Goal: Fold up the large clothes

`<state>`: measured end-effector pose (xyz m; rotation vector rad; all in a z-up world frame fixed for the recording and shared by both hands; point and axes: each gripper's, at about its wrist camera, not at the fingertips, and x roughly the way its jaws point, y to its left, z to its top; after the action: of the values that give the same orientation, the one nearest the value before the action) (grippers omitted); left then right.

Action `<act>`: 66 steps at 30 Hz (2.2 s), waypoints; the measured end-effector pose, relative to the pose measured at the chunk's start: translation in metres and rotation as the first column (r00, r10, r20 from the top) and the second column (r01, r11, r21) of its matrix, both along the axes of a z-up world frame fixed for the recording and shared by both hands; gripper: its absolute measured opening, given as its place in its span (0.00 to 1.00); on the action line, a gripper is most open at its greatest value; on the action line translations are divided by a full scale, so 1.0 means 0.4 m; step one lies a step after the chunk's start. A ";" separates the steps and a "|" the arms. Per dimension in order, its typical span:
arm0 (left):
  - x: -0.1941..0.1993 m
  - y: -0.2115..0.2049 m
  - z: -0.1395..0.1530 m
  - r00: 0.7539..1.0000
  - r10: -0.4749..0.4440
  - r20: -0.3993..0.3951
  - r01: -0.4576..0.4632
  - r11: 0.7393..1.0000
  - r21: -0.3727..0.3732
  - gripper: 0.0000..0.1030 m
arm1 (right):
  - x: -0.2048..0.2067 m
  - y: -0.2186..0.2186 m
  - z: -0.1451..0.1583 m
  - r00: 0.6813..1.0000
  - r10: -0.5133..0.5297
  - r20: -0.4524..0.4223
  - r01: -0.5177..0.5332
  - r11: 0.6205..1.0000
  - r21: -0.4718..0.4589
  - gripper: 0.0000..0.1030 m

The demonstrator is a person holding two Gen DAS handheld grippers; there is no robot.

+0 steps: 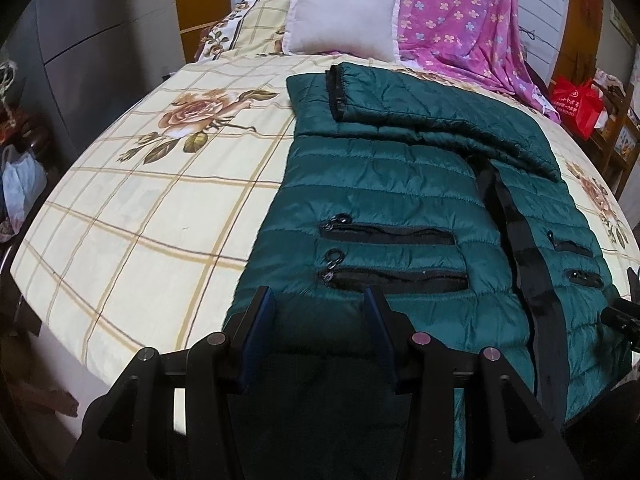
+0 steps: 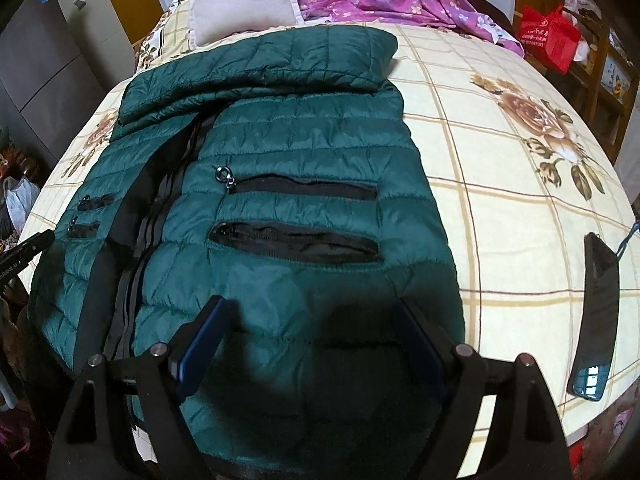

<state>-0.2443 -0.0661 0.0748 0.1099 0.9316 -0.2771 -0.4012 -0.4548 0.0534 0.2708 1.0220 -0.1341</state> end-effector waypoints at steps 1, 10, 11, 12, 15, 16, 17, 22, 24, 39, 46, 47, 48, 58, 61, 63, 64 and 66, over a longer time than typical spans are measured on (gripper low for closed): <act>-0.003 0.008 -0.001 1.000 0.004 -0.004 -0.004 1.000 -0.001 0.27 | -0.004 -0.001 0.000 1.000 -0.002 0.002 0.002 1.000 0.002 0.85; -0.009 0.077 -0.032 0.997 0.040 -0.071 -0.044 0.998 -0.054 0.27 | -0.024 -0.009 -0.010 1.000 -0.007 0.001 0.007 1.000 0.008 0.85; -0.008 0.084 -0.034 0.996 0.043 -0.078 -0.048 0.997 -0.066 0.27 | -0.024 -0.009 -0.010 1.000 -0.006 0.000 0.006 1.000 0.007 0.85; -0.007 0.092 -0.035 0.995 0.045 -0.086 -0.052 0.996 -0.079 0.27 | -0.024 -0.009 -0.010 1.000 -0.006 0.000 0.006 1.000 0.006 0.85; -0.007 0.109 -0.034 0.994 0.048 -0.099 -0.059 0.992 -0.108 0.27 | -0.025 -0.009 -0.010 1.000 -0.002 -0.003 0.002 1.000 0.005 0.85; -0.007 0.115 -0.034 0.994 0.047 -0.103 -0.059 0.992 -0.112 0.27 | -0.025 -0.010 -0.009 1.000 0.000 -0.003 0.000 1.000 0.005 0.85; -0.007 0.119 -0.033 0.993 0.047 -0.105 -0.059 0.992 -0.116 0.27 | -0.026 -0.012 -0.009 1.000 0.002 -0.003 -0.002 1.000 0.004 0.85; -0.002 0.157 -0.041 0.987 0.062 -0.149 -0.086 0.984 -0.159 0.27 | -0.038 -0.027 -0.011 1.000 -0.001 -0.006 0.001 1.000 0.001 0.85; -0.001 0.164 -0.052 0.985 0.056 -0.165 -0.084 0.982 -0.168 0.28 | -0.045 -0.040 -0.016 1.000 -0.007 -0.011 0.007 1.000 0.001 0.85; 0.026 0.204 -0.102 0.967 0.062 -0.246 -0.121 0.965 -0.231 0.32 | -0.068 -0.103 -0.051 0.997 -0.060 -0.054 0.062 0.998 0.022 0.86; 0.027 0.201 -0.110 0.963 0.069 -0.259 -0.130 0.966 -0.225 0.34 | -0.066 -0.081 -0.059 0.997 -0.053 -0.051 0.053 0.999 0.008 0.86; 0.028 0.205 -0.111 0.961 0.072 -0.268 -0.137 0.962 -0.234 0.35 | -0.066 -0.078 -0.060 0.997 -0.054 -0.051 0.054 0.999 0.000 0.86; 0.029 0.207 -0.111 0.960 0.072 -0.271 -0.139 0.961 -0.239 0.35 | -0.065 -0.077 -0.061 0.997 -0.055 -0.052 0.055 0.998 -0.005 0.87; 0.021 0.197 -0.110 0.964 0.069 -0.256 -0.126 0.969 -0.215 0.37 | -0.067 -0.073 -0.076 0.995 -0.081 -0.057 0.080 0.997 -0.019 0.92; 0.020 0.195 -0.111 0.965 0.070 -0.252 -0.125 0.970 -0.209 0.38 | -0.066 -0.063 -0.071 0.996 -0.073 -0.057 0.070 0.996 -0.053 0.92; 0.019 0.194 -0.110 0.966 0.070 -0.250 -0.125 0.970 -0.209 0.38 | -0.065 -0.057 -0.069 0.996 -0.067 -0.055 0.063 0.996 -0.069 0.92; 0.019 0.194 -0.110 0.966 0.070 -0.250 -0.125 0.970 -0.209 0.39 | -0.066 -0.057 -0.068 0.996 -0.066 -0.056 0.062 0.996 -0.070 0.92; 0.019 0.194 -0.110 0.966 0.069 -0.249 -0.123 0.970 -0.210 0.39 | -0.065 -0.056 -0.067 0.996 -0.064 -0.057 0.060 0.996 -0.072 0.92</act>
<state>-0.2367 0.0116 0.0307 -0.1807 1.1356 -0.3076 -0.4271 -0.4774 0.0265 0.2356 1.0663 -0.2356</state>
